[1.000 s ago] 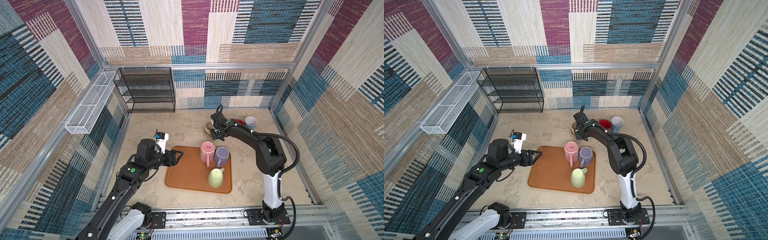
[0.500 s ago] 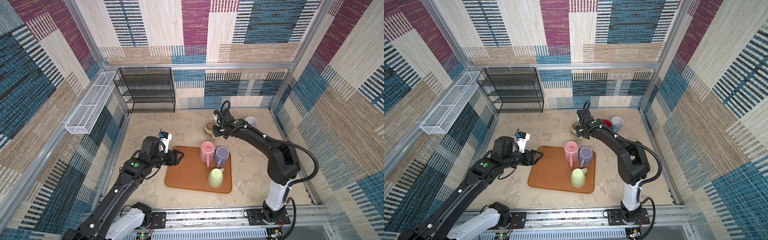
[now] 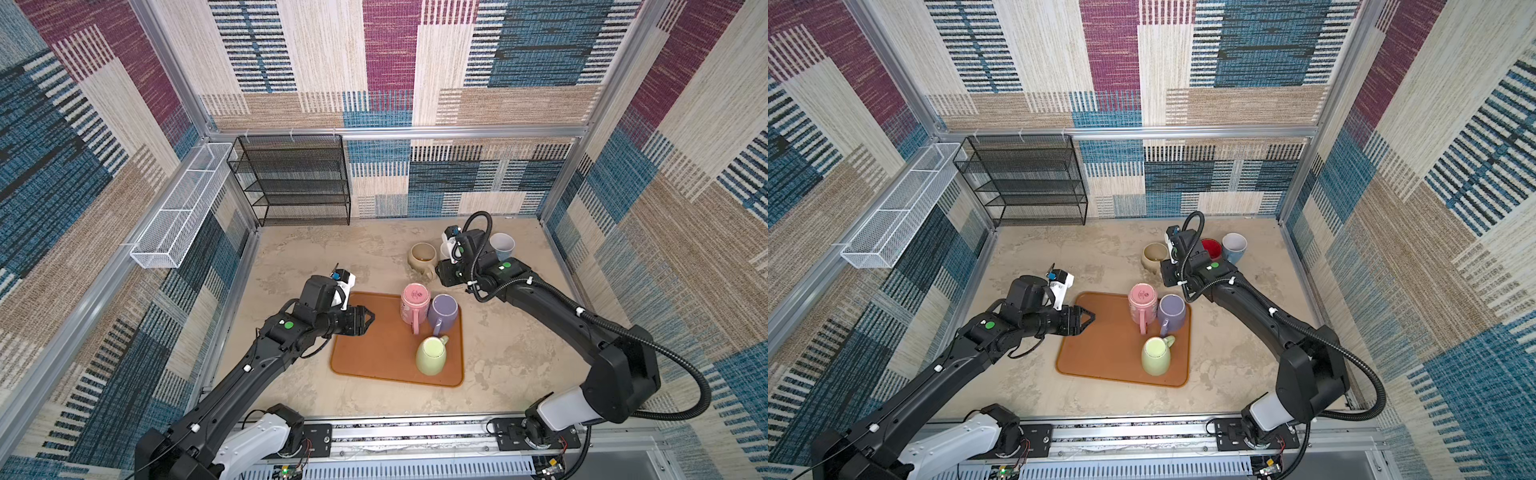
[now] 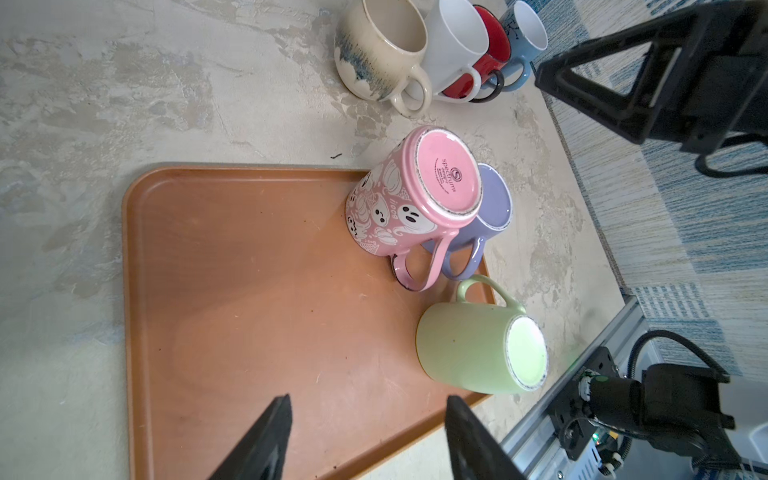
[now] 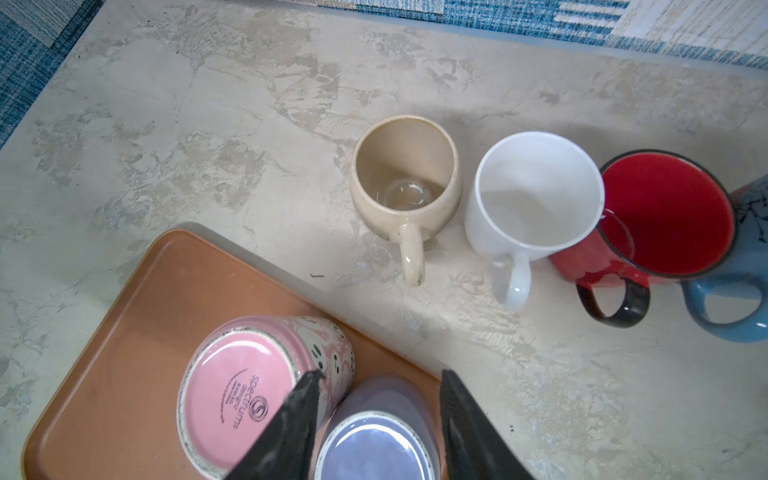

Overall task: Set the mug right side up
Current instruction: 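Open the right gripper and draw it back toward the tray, then move the right gripper over the lavender mug while the left nears the pink mug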

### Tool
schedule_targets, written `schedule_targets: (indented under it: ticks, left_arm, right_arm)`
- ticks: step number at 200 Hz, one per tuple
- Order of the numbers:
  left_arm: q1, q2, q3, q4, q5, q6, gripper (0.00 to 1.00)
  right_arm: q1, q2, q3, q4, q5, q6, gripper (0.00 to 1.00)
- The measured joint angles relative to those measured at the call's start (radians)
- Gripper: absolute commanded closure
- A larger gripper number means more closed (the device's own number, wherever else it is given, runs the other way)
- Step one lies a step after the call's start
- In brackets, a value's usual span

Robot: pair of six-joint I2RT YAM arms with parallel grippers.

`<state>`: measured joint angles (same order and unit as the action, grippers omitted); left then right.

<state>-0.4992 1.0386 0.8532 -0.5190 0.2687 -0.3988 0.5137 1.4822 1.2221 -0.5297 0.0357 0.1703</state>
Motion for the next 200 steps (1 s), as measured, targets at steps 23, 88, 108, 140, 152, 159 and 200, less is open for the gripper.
schedule_targets:
  ticks: [23, 88, 108, 140, 152, 159, 200]
  left_arm:
    - [-0.025, 0.015, 0.000, 0.010, -0.012, -0.003, 0.38]
    - [-0.051, 0.021, -0.039, 0.017, -0.082, -0.018, 0.39]
    - [-0.053, 0.017, -0.047, 0.018, -0.083, -0.021, 0.40]
    - [-0.055, -0.003, -0.064, 0.018, -0.087, -0.024, 0.40]
    - [-0.055, -0.013, -0.069, 0.018, -0.093, -0.024, 0.40]
    - [-0.055, -0.018, -0.072, 0.018, -0.105, -0.025, 0.40]
    - [-0.055, -0.033, -0.087, 0.020, -0.106, -0.029, 0.40]
  right_arm:
    - [0.012, -0.021, -0.051, 0.000, 0.000, 0.009, 0.52]
    - [0.037, 0.009, -0.112, 0.002, 0.010, 0.012, 0.56]
    - [0.048, 0.035, -0.110, 0.008, 0.017, 0.012, 0.57]
    - [0.075, 0.083, -0.088, 0.008, 0.028, 0.013, 0.57]
    - [0.084, 0.098, -0.075, 0.008, 0.029, 0.013, 0.57]
    - [0.091, 0.106, -0.067, 0.008, 0.035, 0.013, 0.57]
    - [0.117, 0.146, -0.020, 0.008, 0.036, 0.012, 0.58]
